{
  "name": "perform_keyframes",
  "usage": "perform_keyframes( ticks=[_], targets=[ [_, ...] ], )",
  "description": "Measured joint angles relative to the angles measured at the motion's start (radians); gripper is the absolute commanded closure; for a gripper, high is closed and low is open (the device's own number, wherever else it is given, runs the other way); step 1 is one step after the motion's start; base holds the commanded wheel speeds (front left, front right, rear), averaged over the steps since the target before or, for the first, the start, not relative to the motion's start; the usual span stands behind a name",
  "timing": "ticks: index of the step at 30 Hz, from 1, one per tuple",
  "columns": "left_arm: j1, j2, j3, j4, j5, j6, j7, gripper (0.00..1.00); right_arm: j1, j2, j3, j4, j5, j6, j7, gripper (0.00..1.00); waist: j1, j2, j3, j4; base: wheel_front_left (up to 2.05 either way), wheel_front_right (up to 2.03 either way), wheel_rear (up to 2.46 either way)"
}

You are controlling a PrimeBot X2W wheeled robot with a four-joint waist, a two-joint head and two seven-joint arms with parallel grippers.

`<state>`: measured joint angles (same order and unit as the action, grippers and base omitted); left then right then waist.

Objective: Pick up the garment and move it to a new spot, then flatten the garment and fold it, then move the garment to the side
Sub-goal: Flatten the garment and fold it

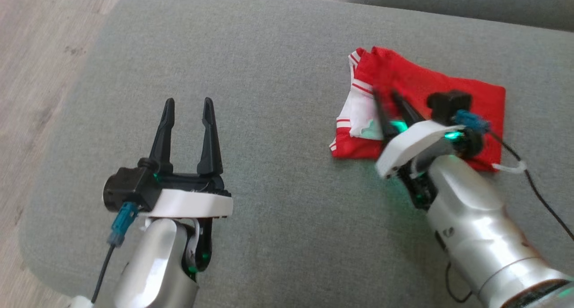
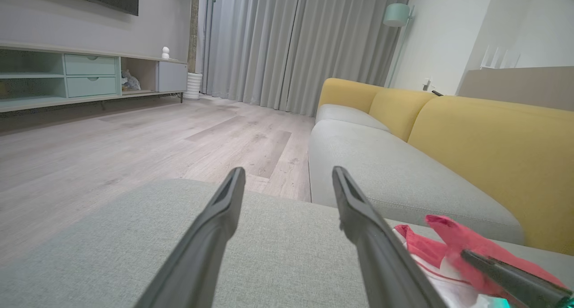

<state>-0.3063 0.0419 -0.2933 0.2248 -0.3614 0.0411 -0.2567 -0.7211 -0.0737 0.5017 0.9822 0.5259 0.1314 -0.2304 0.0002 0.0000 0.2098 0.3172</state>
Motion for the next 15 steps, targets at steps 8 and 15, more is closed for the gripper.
perform_keyframes(
  ticks=[8,15],
  targets=[
    [0.002,0.000,0.004,0.021,0.002,-0.001,0.000,0.00,0.015,0.009,0.138,-0.066,0.067,0.000,-0.018,0.00,-0.0002,0.0000,-0.038,-0.037,0.00,0.00,0.00],
    [0.035,0.000,0.048,0.023,0.031,-0.008,0.000,0.00,0.042,0.007,-0.172,-0.189,-0.234,0.000,-0.020,0.00,-0.0002,0.0000,-0.080,-0.114,0.00,0.00,0.00]
  ],
)
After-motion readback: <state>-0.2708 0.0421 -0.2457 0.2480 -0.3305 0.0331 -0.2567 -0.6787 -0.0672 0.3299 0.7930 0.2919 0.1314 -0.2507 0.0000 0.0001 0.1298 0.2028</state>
